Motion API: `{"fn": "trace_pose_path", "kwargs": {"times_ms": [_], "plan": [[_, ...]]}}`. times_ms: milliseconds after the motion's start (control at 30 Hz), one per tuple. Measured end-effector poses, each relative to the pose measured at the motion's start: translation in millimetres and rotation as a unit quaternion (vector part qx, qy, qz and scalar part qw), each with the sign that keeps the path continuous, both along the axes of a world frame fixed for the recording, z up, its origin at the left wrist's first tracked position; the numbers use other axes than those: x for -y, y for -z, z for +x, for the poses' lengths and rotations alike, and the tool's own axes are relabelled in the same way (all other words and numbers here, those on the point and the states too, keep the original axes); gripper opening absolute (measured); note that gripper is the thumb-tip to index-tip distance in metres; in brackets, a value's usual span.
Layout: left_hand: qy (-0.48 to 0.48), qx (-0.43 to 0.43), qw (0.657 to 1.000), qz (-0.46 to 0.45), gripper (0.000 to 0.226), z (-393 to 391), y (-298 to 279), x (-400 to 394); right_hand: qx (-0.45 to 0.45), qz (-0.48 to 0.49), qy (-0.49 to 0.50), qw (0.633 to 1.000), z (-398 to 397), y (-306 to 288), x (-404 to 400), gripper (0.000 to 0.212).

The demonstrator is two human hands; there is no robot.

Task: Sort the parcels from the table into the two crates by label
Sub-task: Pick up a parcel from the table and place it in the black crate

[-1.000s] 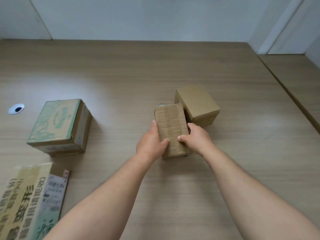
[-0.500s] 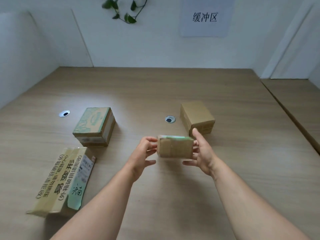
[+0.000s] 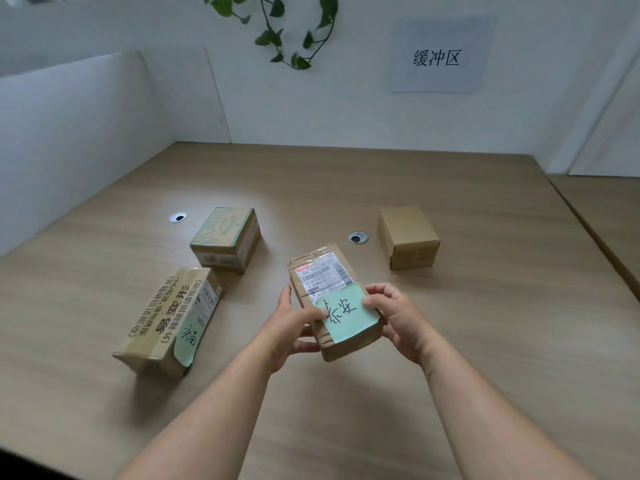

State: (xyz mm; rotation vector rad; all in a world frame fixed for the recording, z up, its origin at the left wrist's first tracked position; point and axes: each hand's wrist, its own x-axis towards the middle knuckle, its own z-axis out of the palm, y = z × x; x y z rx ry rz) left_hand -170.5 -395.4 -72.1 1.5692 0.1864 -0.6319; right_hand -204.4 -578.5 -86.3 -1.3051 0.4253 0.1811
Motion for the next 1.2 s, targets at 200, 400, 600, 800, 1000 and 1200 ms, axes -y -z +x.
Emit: {"fn": "trace_pose_path", "kwargs": {"times_ms": [200,400,600,800,1000,1200], "plan": [[-0.068,0.045,0.996,0.022,0.073,-21,0,-24,0.007,-0.026,-0.081,0.996,-12,4,-18,0.026],[-0.109,0.094,0.988,0.061,0.042,-50,-1,-61,0.037,-0.090,-0.202,0.975,-16,5,-53,0.058],[-0.166,0.137,0.972,0.099,0.044,-81,0,-108,0.049,-0.098,-0.271,0.956,-20,9,-102,0.066],[-0.207,0.167,0.949,0.170,0.047,-119,1,-157,0.054,-0.095,-0.311,0.944,-26,9,-146,0.069],[-0.230,0.160,0.933,0.224,0.055,-154,7,-216,0.068,-0.113,-0.355,0.926,-28,-1,-203,0.069],[-0.220,0.159,0.920,0.282,0.057,-193,8,-296,0.062,-0.098,-0.391,0.913,-41,-5,-282,0.068]]}}
